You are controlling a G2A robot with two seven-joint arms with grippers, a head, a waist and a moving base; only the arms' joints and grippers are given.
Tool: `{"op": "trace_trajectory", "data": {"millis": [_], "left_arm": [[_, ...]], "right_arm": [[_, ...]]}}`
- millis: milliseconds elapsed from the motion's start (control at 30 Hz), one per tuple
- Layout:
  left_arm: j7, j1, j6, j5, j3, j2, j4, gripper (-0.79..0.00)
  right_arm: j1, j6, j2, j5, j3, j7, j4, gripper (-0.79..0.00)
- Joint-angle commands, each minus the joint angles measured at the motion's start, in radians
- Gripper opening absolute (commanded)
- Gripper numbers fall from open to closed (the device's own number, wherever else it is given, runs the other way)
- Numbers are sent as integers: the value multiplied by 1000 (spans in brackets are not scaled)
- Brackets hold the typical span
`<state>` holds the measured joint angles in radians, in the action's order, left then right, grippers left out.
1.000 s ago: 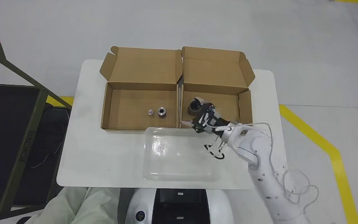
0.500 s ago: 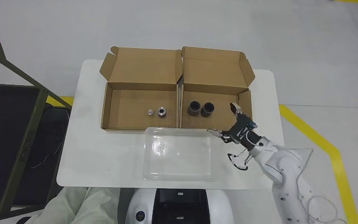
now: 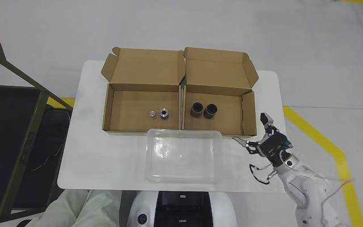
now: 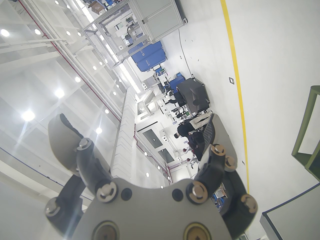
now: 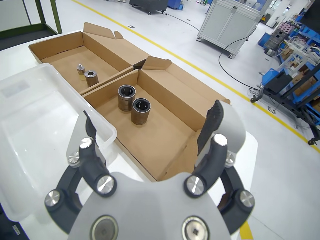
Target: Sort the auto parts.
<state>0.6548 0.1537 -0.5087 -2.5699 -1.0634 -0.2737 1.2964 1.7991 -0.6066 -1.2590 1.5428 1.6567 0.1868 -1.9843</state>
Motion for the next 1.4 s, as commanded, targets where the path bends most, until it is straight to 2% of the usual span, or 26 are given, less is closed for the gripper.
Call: {"op": "trace_trajectory", "data": {"millis": [0, 333, 1367], "left_arm": [[0, 0, 0, 0, 0, 0, 0, 0], [0, 0, 0, 0, 0, 0, 0, 0], [0, 0, 0, 0, 0, 0, 0, -1]], "right_arm": [[15, 9, 2, -1, 14, 9, -12, 0], [66, 60, 8, -26, 53, 49, -39, 0], [66, 60, 8, -26, 53, 49, -39, 0]]}}
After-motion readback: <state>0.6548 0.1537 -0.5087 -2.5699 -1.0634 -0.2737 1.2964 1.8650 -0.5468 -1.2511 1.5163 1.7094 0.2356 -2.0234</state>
